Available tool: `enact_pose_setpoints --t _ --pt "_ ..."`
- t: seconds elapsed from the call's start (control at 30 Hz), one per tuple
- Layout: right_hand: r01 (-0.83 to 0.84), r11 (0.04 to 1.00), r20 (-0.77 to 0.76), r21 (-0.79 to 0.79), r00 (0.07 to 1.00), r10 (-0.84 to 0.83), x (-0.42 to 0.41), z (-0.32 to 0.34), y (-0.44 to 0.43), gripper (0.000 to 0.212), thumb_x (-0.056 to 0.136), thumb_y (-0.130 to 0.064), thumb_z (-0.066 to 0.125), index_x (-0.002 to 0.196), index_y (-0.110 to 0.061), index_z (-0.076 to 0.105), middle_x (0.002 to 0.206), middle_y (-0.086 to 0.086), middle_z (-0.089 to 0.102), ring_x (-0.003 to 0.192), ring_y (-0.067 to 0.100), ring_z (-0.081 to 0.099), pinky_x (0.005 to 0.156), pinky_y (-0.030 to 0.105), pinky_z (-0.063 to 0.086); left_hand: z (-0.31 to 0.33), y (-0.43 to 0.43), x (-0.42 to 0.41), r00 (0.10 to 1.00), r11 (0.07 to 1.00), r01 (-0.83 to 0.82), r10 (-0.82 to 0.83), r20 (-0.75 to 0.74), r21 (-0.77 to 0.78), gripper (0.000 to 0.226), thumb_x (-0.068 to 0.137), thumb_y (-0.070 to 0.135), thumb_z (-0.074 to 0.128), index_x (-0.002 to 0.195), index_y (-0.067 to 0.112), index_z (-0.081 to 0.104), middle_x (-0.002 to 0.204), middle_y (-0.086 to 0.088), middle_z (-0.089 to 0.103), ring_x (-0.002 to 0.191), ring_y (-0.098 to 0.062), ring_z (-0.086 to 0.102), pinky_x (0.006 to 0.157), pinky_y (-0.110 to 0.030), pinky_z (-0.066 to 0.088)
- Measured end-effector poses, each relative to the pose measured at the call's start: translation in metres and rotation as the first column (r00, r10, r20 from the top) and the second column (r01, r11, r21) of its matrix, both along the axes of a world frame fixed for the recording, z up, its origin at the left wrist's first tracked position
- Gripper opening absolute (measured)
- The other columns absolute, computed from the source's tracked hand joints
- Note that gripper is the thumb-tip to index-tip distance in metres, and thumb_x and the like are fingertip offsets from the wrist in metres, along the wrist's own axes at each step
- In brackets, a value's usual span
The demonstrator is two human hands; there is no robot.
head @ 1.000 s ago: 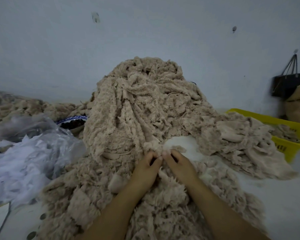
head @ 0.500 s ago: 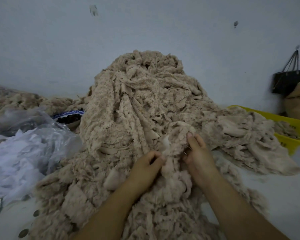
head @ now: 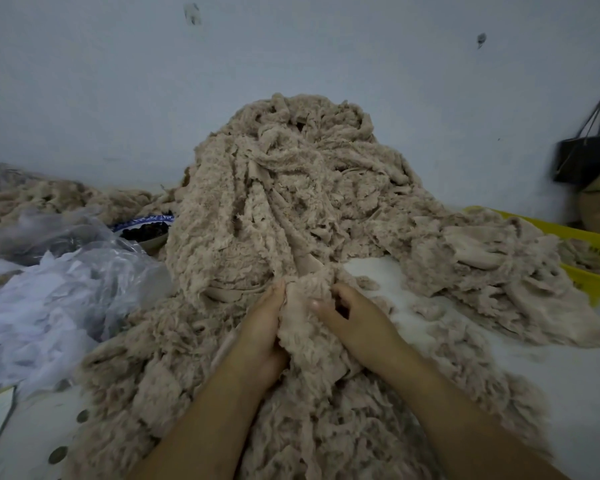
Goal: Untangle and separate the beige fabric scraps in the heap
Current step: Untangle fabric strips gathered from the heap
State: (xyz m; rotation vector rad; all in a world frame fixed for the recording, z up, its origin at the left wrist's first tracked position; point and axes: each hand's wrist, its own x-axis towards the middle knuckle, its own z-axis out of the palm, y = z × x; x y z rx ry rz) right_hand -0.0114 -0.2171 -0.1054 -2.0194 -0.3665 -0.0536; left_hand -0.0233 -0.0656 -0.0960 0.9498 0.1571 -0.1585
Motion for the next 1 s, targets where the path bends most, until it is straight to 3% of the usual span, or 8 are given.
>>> enact_pose_setpoints --t 0.23,0.4,0.53,0.6,0.7,0.8,0.9,1.0 --pt "0.107 0.991 0.126 0.075 0.985 -0.116 0.003 0.002 -0.002 0.026 0.103 -0.036 0.045 0.083 -0.021 0.052 0.068 -0.01 0.049 0.055 -0.003 0.044 0.052 0.012 0.036 -0.003 -0.003 -0.001 0.984 0.95 0.049 -0.1 0.151 0.307 0.062 0.078 0.076 0.051 0.112 0.029 0.073 0.109 -0.002 0.076 0.102 -0.018 0.073 0.079 -0.033 0.059" --pt "0.201 0.954 -0.008 0.222 0.979 -0.204 0.007 0.003 -0.004 0.03 0.103 -0.045 0.039 0.092 -0.024 0.056 0.091 -0.007 0.063 0.084 0.0 0.059 0.069 0.015 0.044 -0.007 -0.008 -0.004 0.984 0.931 0.042 -0.102 0.148 0.362 0.036 0.094 0.044 0.063 0.115 0.016 0.074 0.11 -0.011 0.075 0.105 -0.027 0.072 0.092 -0.041 0.057" --pt "0.001 0.979 -0.114 0.202 0.993 0.023 -0.002 0.003 0.001 0.046 0.071 -0.092 0.041 0.1 -0.059 0.052 0.102 -0.043 0.053 0.094 -0.02 0.053 0.075 0.007 0.044 -0.006 -0.008 0.0 0.982 0.934 -0.019 -0.05 0.182 0.358 0.034 0.097 0.049 0.054 0.097 0.027 0.081 0.101 -0.007 0.078 0.096 -0.021 0.075 0.073 -0.029 0.06" --pt "-0.113 0.99 -0.092 0.085 0.988 0.121 -0.007 0.001 0.01 0.042 0.067 -0.09 0.051 0.103 -0.069 0.046 0.103 -0.049 0.047 0.094 -0.027 0.05 0.071 0.002 0.042 -0.005 -0.01 0.0 0.981 0.935 -0.091 0.025 0.191 0.343 0.03 0.092 0.051 0.058 0.08 0.036 0.081 0.089 -0.004 0.079 0.082 -0.016 0.076 0.061 -0.023 0.058" --pt "-0.104 0.994 -0.01 -0.04 0.995 0.103 -0.005 0.0 0.011 0.008 0.095 -0.053 0.053 0.103 -0.055 0.05 0.087 -0.034 0.058 0.077 -0.023 0.054 0.064 0.002 0.041 -0.004 -0.008 0.001 0.969 0.928 -0.173 0.099 0.227 0.332 0.036 0.097 0.051 0.053 0.072 0.045 0.078 0.08 0.007 0.078 0.075 -0.007 0.075 0.055 -0.016 0.055" --pt "-0.028 0.996 0.02 -0.084 0.999 0.03 -0.001 0.0 0.003 0.021 0.101 -0.026 0.045 0.086 -0.034 0.056 0.058 -0.016 0.054 0.048 -0.003 0.045 0.048 0.014 0.034 -0.005 -0.007 0.003 0.953 0.916 -0.243 0.164 0.256 0.319 0.046 0.1 0.049 0.049 0.061 0.048 0.075 0.068 0.016 0.074 0.064 0.001 0.071 0.05 -0.012 0.05" --pt "0.093 0.996 0.02 0.003 0.995 -0.093 0.003 0.001 0.0 0.021 0.1 -0.021 0.044 0.089 -0.003 0.051 0.062 -0.006 0.042 0.046 0.004 0.033 0.046 0.021 0.03 -0.005 -0.007 0.004 0.954 0.916 -0.273 0.217 0.209 0.294 0.047 0.096 0.053 0.054 0.067 0.027 0.08 0.08 0.0 0.078 0.073 -0.014 0.075 0.054 -0.023 0.057" --pt "0.09 0.976 -0.116 0.2 0.991 -0.068 0.004 0.005 0.0 0.022 0.101 -0.023 0.047 0.092 -0.006 0.056 0.067 -0.004 0.052 0.06 0.012 0.048 0.058 0.025 0.041 -0.005 -0.005 0.004 0.966 0.929 -0.254 0.232 0.114 0.268 0.055 0.09 0.059 0.058 0.079 0.007 0.071 0.098 -0.01 0.074 0.086 -0.027 0.072 0.08 -0.045 0.061"
